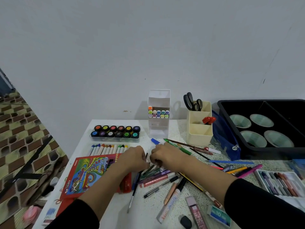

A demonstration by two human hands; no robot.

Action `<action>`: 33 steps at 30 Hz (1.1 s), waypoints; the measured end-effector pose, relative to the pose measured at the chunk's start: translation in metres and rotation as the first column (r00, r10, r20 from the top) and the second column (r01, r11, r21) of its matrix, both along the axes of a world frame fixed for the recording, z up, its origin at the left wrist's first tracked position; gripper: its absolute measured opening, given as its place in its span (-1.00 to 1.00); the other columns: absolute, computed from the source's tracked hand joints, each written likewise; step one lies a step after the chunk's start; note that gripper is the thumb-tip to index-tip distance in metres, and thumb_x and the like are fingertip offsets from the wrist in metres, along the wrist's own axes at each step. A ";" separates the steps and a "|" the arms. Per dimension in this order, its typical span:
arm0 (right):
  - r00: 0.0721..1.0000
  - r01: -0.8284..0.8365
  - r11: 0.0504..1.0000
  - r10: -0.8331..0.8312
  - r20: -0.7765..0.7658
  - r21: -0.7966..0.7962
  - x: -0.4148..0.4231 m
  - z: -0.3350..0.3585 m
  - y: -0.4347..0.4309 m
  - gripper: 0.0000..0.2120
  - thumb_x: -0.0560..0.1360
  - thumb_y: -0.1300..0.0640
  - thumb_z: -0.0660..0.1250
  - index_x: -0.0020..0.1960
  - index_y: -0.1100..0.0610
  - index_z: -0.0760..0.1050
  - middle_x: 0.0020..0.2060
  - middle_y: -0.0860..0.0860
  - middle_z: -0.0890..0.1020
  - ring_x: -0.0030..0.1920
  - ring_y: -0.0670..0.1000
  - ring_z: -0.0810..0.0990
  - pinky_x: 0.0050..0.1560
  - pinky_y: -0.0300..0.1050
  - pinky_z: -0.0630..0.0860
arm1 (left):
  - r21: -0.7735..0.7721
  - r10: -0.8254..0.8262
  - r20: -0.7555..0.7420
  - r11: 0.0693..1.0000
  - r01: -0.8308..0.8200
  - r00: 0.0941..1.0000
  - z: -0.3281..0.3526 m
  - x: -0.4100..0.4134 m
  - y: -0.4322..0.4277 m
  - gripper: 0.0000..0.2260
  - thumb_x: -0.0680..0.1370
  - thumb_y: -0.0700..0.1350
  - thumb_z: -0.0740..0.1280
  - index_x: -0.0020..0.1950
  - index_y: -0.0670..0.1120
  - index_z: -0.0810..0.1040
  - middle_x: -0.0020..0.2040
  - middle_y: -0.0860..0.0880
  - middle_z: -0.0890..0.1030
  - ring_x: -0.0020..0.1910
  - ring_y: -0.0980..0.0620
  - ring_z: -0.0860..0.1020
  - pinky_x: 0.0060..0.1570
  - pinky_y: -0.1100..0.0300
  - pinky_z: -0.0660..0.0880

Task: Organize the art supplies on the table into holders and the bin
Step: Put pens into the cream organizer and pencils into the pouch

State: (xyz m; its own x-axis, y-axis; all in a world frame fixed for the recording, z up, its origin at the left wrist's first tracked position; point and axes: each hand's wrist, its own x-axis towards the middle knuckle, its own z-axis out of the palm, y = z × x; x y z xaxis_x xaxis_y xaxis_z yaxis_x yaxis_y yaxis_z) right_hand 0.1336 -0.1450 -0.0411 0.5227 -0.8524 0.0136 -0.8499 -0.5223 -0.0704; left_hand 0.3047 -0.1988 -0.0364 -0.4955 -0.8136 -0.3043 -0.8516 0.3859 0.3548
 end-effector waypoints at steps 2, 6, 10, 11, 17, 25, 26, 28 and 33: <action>0.998 -0.003 0.999 0.005 0.058 -0.036 -0.007 -0.003 0.001 -0.81 0.39 0.38 0.32 -0.14 0.11 0.54 -0.24 0.00 0.55 -0.16 0.02 0.39 -0.14 0.10 0.47 | -0.043 0.001 0.016 0.999 0.000 1.000 0.012 0.000 0.002 -0.83 0.44 0.03 0.44 -0.15 -0.07 0.65 -0.19 -0.01 0.67 -0.15 0.02 0.63 -0.10 0.07 0.63; 0.948 0.089 0.996 -0.079 0.309 -0.021 -0.022 0.003 0.009 -0.82 0.54 0.32 0.29 0.09 0.16 0.57 -0.06 0.05 0.60 0.00 0.04 0.47 0.00 -0.04 0.45 | -0.126 0.030 -0.007 0.992 -0.030 1.000 0.049 0.002 0.004 -0.78 0.52 0.11 0.38 -0.04 -0.04 0.59 -0.08 0.02 0.63 -0.11 0.05 0.60 -0.03 0.09 0.59; 0.730 0.249 0.963 -0.257 0.633 0.103 -0.033 0.011 0.017 -0.84 0.58 0.30 0.32 0.11 0.14 0.60 -0.03 -0.02 0.64 0.00 -0.03 0.57 0.02 -0.10 0.51 | -0.202 0.035 -0.126 0.977 -0.060 0.991 0.085 0.002 0.007 -0.82 0.53 0.08 0.39 -0.07 -0.03 0.58 -0.11 0.06 0.61 -0.11 0.06 0.58 -0.03 0.07 0.58; 0.636 0.289 0.947 -0.301 0.710 0.143 -0.036 0.012 0.020 -0.84 0.59 0.29 0.34 0.09 0.09 0.60 -0.04 -0.06 0.65 0.00 -0.07 0.59 0.04 -0.10 0.55 | -0.229 0.026 -0.173 0.971 -0.066 0.985 0.090 0.000 0.008 -0.85 0.52 0.07 0.41 -0.10 0.00 0.58 -0.13 0.09 0.60 -0.12 0.08 0.58 -0.05 0.09 0.57; 0.158 0.370 0.890 -0.341 0.927 0.265 -0.064 0.042 0.037 -0.90 0.61 0.28 0.31 0.06 0.11 0.50 -0.05 0.01 0.61 0.01 -0.03 0.68 0.09 -0.03 0.60 | -0.259 -0.076 -0.552 0.962 -0.084 0.831 0.110 -0.030 0.022 -0.89 0.51 0.01 0.48 -0.19 0.03 0.66 -0.33 0.06 0.64 -0.33 0.15 0.59 -0.31 0.36 0.48; 0.144 0.488 0.847 -0.316 0.938 0.210 -0.135 0.068 0.063 -0.86 0.63 0.23 0.30 0.14 0.06 0.42 -0.10 -0.07 0.60 0.04 -0.01 0.70 0.15 0.21 0.59 | -0.197 -0.121 -0.774 0.979 -0.055 0.622 0.105 -0.103 0.037 -0.95 0.54 -0.08 0.46 -0.08 -0.03 0.68 -0.27 -0.03 0.64 -0.34 0.04 0.63 -0.15 -0.04 0.61; 0.167 0.515 0.837 -0.310 0.936 0.186 -0.143 0.069 0.066 -0.88 0.62 0.21 0.31 0.08 0.02 0.41 -0.09 -0.04 0.63 0.04 -0.03 0.70 0.12 0.21 0.60 | -0.203 -0.125 -0.779 0.977 -0.058 0.615 0.103 -0.112 0.037 -0.96 0.55 -0.07 0.45 -0.07 -0.02 0.68 -0.26 -0.02 0.65 -0.33 0.04 0.63 -0.16 -0.06 0.61; 0.212 0.579 0.804 -0.307 0.928 0.133 -0.157 0.070 0.071 -0.87 0.62 0.16 0.33 0.01 -0.02 0.39 -0.08 -0.01 0.65 0.02 -0.04 0.69 0.04 0.17 0.62 | -0.220 -0.132 -0.779 0.973 -0.071 0.613 0.097 -0.130 0.036 -0.97 0.55 -0.04 0.45 -0.07 0.03 0.67 -0.24 0.05 0.65 -0.30 0.03 0.62 -0.16 -0.08 0.60; 0.341 0.689 0.724 -0.336 0.878 0.010 -0.177 0.066 0.072 -0.90 0.60 0.15 0.35 0.05 0.02 0.43 -0.13 -0.08 0.63 -0.12 -0.14 0.63 -0.13 -0.13 0.58 | -0.245 -0.114 -0.745 0.963 -0.111 0.657 0.085 -0.166 0.033 -0.97 0.52 0.00 0.47 -0.10 0.08 0.67 -0.24 0.13 0.66 -0.29 0.12 0.60 -0.18 0.11 0.60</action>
